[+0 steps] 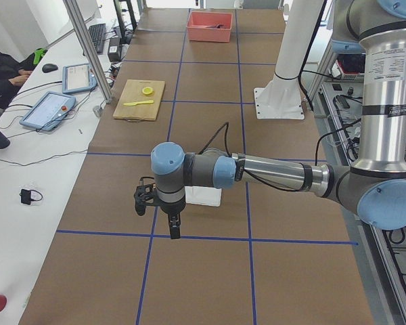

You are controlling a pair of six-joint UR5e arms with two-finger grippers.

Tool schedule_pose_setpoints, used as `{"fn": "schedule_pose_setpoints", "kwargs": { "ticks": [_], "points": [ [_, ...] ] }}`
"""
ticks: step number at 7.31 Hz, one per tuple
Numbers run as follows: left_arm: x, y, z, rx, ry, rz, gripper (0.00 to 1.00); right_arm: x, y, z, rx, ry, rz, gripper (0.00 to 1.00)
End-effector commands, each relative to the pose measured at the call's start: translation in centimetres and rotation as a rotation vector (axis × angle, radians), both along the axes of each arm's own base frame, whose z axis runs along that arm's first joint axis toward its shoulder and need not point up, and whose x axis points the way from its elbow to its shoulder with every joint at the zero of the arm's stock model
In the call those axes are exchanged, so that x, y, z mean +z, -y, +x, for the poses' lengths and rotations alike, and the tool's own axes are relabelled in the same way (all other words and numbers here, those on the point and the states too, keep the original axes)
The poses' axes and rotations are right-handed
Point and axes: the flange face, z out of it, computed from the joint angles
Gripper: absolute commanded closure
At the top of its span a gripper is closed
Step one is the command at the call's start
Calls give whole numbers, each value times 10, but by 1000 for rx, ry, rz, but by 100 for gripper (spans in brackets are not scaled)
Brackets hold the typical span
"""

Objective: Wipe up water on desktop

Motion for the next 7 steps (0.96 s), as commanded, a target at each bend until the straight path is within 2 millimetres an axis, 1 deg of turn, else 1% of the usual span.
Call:
{"fn": "schedule_pose_setpoints", "kwargs": {
  "ticks": [1, 2, 3, 4, 5, 7],
  "points": [
    [-1, 0, 0, 0, 0, -1, 1, -19, -4, 16, 32, 5, -38, 0],
    [-1, 0, 0, 0, 0, -1, 1, -36, -5, 16, 32, 6, -50, 0],
    [1, 0, 0, 0, 0, -4, 1, -32, -10, 15, 32, 6, -57, 0],
    [3, 0, 0, 1, -1, -6, 1, -31, -11, 14, 29, 6, -59, 0],
    [9, -5, 0, 4, -3, -17, 1, -30, -11, 14, 30, 8, -61, 0],
    [12, -7, 0, 5, -4, -22, 1, -27, -11, 14, 29, 6, -62, 0]
  ]
}}
